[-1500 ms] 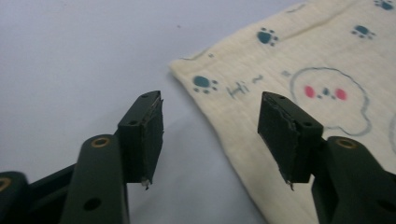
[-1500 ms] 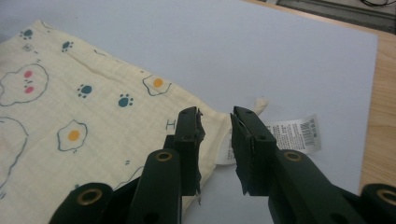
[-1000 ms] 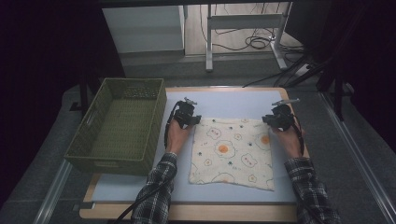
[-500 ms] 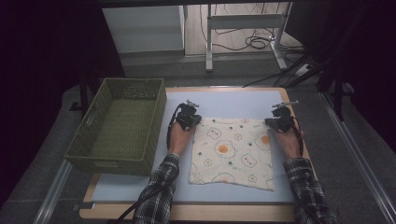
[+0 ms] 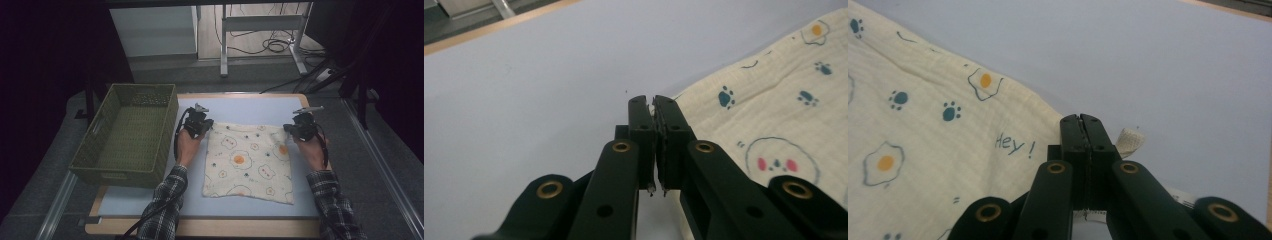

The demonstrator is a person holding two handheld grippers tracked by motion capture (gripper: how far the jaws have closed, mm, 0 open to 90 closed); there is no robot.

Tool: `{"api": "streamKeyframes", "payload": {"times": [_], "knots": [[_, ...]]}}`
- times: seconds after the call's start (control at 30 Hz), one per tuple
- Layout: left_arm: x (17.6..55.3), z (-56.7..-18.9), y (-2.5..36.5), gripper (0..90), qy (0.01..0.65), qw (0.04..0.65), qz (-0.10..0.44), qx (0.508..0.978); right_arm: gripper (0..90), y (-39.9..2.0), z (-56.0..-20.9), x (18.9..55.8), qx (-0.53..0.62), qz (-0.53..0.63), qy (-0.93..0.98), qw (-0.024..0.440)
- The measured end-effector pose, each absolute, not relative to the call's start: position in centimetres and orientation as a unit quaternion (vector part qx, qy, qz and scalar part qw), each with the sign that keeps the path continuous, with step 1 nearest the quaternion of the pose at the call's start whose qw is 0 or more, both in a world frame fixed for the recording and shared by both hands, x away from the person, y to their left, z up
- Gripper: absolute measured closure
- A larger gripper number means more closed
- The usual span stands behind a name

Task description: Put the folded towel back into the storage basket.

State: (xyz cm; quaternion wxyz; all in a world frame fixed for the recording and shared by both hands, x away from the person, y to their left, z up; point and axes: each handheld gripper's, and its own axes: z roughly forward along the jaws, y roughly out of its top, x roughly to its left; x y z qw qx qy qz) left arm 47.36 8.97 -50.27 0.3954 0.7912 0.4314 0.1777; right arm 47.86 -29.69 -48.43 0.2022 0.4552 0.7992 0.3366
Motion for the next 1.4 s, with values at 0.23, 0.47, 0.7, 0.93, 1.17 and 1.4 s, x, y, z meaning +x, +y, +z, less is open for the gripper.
{"api": "streamKeyframes", "payload": {"times": [0.23,0.47,0.7,0.93,1.17,1.4], "knots": [[45.7,-50.0,9.4,87.0,0.42,0.407,0.171,0.793,90.0,-30.7,-46.6,45.8,0.443,0.368,0.792,0.201],[43.5,-49.4,10.1,87.0,0.409,0.425,0.173,0.789,89.9,-31.5,-45.5,43.8,0.431,0.39,0.789,0.199],[40.9,-48.6,10.1,86.9,0.397,0.441,0.173,0.786,89.9,-31.9,-44.1,41.2,0.413,0.414,0.789,0.188],[38.5,-49.4,10.2,86.8,0.388,0.441,0.16,0.793,90.0,-31.6,-44.4,37.6,0.392,0.41,0.806,0.17],[35.8,-50.2,10.6,86.8,0.377,0.446,0.15,0.798,89.9,-32.1,-45.5,35.3,0.387,0.407,0.812,0.158],[32.5,-50.8,10.6,86.6,0.357,0.453,0.148,0.804,89.9,-32.9,-47.1,31.9,0.386,0.412,0.813,0.141]]}}
